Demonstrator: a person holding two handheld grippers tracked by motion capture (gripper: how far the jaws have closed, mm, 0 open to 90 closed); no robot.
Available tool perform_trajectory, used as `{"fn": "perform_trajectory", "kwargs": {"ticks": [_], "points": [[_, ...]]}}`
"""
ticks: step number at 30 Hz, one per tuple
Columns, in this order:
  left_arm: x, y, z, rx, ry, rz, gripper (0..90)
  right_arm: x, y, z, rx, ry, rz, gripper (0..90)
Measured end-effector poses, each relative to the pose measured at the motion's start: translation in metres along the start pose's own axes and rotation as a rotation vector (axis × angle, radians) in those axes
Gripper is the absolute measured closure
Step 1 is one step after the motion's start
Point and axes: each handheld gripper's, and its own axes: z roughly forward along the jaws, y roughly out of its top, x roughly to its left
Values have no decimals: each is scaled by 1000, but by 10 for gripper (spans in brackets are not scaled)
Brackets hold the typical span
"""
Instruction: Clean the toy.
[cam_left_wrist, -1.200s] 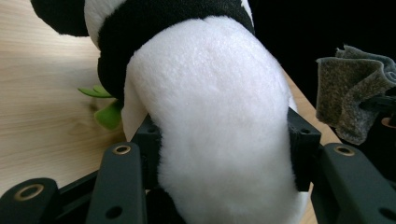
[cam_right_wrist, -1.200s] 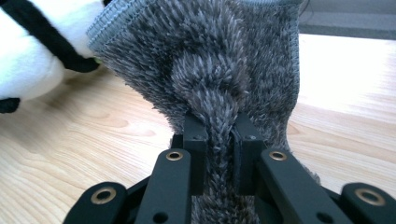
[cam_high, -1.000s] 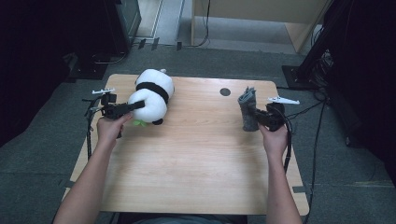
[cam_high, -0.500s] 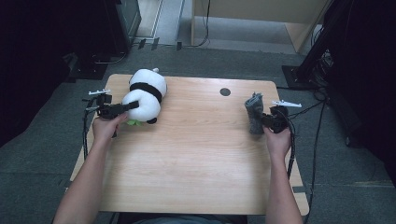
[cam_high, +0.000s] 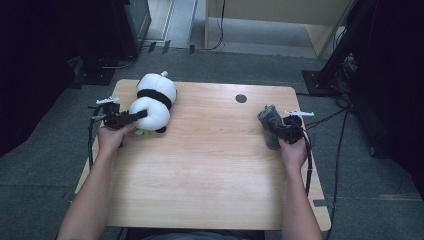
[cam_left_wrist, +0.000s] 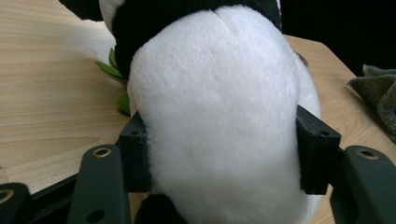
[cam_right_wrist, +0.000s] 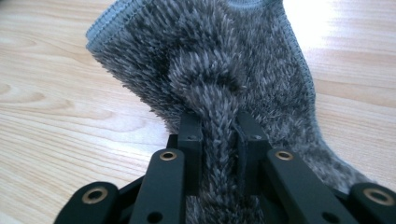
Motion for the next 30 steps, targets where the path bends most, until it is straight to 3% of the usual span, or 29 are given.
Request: {"fn": "perform_trajectory", "kwargs": {"ticks": [8, 12, 15, 18, 20, 26, 30], "points": [[-1, 2, 1, 11, 3, 19, 208, -4, -6, 13, 35, -23, -9, 687], [-3, 3, 1, 18, -3, 25, 162, -4, -6, 14, 29, -21, -13, 604], [-5, 3, 1, 26, 3, 47, 153, -4, -6, 15, 30, -10, -10, 518], [-8, 4, -1, 34, 19, 66, 151, -3, -5, 13, 10, -30, -22, 446], [-10, 5, -1, 38, 29, 73, 150, -3, -3, 11, -7, -8, -3, 424], [-14, 6, -2, 52, 52, 91, 138, 2, -1, 7, -12, 1, -10, 402], [-18, 8, -4, 55, 83, 100, 0, 6, 2, 0, -38, 12, -20, 390]]}}
